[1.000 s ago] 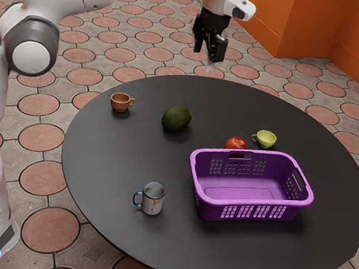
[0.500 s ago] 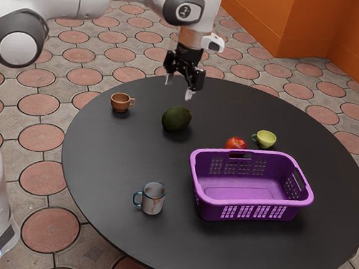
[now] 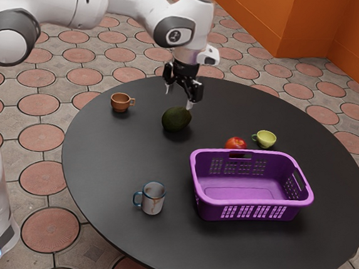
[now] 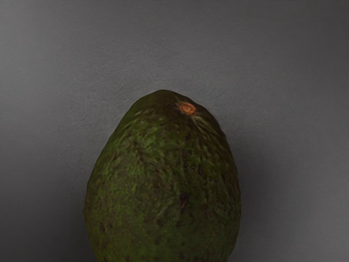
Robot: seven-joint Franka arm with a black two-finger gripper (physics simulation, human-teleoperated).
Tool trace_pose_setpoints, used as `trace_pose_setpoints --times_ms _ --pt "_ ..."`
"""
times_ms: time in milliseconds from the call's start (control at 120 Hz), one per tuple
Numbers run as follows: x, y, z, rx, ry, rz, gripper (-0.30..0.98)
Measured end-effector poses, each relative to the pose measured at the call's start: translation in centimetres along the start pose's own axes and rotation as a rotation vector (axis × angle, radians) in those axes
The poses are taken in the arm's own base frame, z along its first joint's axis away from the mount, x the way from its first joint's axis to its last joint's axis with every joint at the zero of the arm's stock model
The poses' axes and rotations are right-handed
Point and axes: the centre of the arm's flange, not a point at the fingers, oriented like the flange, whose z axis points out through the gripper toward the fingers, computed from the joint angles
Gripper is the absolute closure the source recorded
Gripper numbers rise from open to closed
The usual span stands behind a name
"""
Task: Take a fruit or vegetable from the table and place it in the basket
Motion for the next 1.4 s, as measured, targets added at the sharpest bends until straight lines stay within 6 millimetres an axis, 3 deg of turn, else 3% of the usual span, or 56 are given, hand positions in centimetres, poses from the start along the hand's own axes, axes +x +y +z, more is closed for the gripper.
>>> trace_pose_setpoints --times_ms 358,983,1150,1400 --pt "1.3 -0.7 3.4 -0.038 -0.001 -0.044 0.0" --pt "1.0 -0.9 5.1 -0.05 -0.019 -0.059 0.0" --pt "1.6 -1.1 6.8 -0.062 -0.037 -0.071 0.0" --pt "2.4 -2.0 6.9 -0.069 -0.022 -0.082 0.0"
